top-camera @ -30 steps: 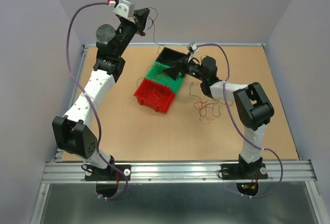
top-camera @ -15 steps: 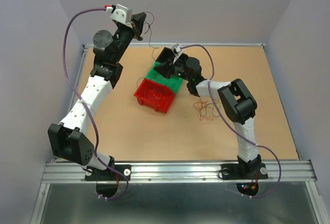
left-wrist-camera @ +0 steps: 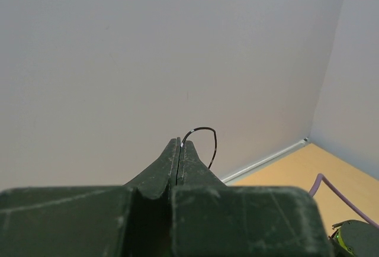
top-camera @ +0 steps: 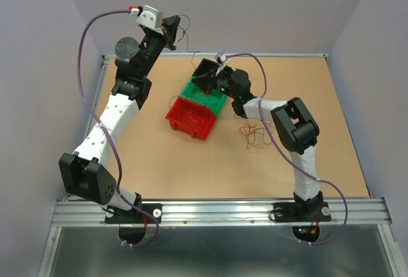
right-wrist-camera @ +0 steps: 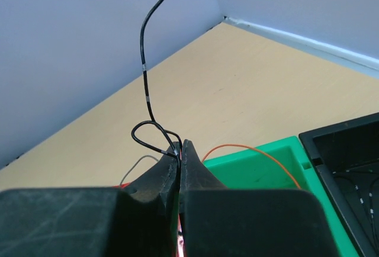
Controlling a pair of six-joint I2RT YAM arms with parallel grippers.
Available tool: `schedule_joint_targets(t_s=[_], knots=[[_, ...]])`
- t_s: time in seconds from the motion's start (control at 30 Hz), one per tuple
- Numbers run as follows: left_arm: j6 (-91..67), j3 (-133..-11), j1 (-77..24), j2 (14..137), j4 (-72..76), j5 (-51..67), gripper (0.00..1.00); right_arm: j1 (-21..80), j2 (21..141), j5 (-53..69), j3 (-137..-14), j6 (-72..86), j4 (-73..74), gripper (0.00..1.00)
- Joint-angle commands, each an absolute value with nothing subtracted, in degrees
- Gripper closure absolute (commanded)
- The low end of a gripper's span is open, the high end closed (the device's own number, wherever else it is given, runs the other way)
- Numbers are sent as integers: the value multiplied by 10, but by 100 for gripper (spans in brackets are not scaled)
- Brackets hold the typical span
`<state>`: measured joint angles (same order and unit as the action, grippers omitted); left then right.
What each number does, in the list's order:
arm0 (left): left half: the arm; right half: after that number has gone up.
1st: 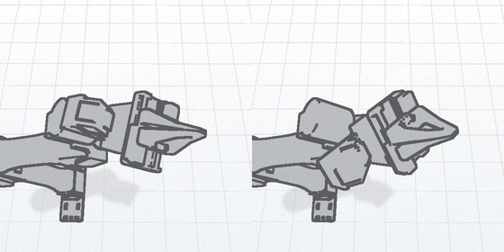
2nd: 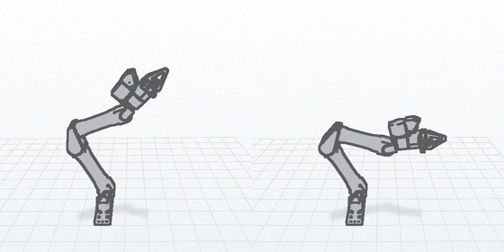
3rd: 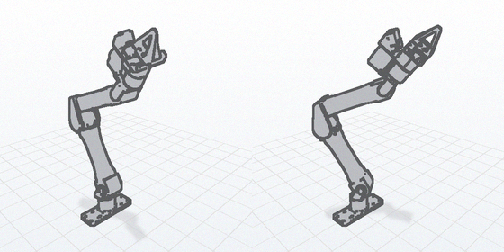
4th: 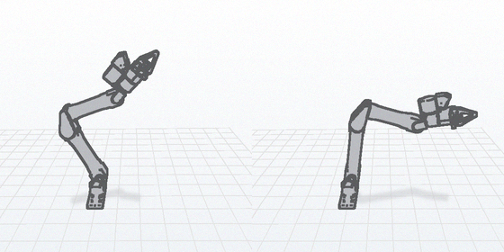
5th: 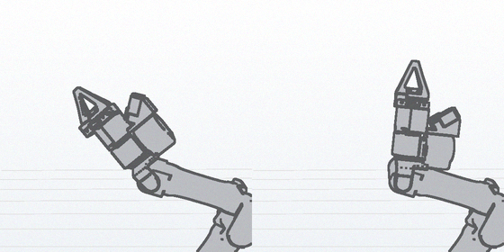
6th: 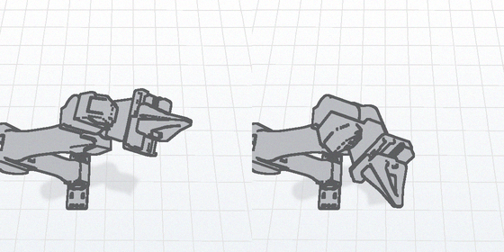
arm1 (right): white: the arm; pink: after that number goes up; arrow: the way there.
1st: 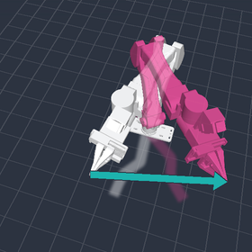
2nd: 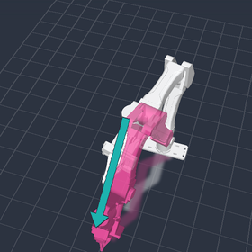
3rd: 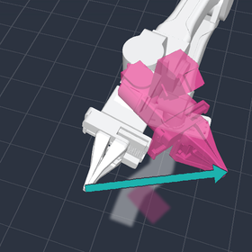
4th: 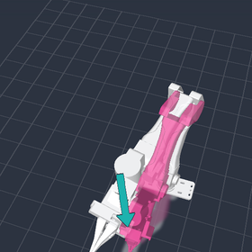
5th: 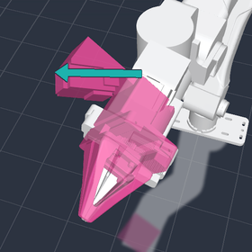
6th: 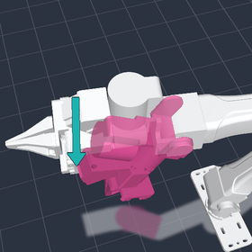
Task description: Untangle the cables
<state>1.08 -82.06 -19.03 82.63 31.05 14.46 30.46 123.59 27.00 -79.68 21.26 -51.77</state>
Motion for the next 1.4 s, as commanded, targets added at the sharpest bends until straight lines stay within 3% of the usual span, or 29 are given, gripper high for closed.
schedule_joint_targets(t_s=[0.0, 0.4, 0.67, 0.93, 1.1, 1.37], knots=[[22, -832, -192, 812, 349, 131, 100, 302, 1188, 246, -845, 231, -567, 99], [58, -870, -192, 919, 336, 105, 100, 252, 1159, 236, -839, 295, -534, 100], [84, -954, -192, 1058, 334, 131, 100, 184, 1249, 255, -945, 317, -494, 99], [79, -1071, -191, 1218, 309, 167, 100, 182, 1353, 220, -1058, 235, -366, 99], [58, -1161, -192, 1321, 221, 217, 100, 188, 1379, 246, -1039, 215, -341, 99], [112, -1130, -218, 1335, 128, 232, 100, 223, 1381, 206, -1031, 109, -180, 99]])
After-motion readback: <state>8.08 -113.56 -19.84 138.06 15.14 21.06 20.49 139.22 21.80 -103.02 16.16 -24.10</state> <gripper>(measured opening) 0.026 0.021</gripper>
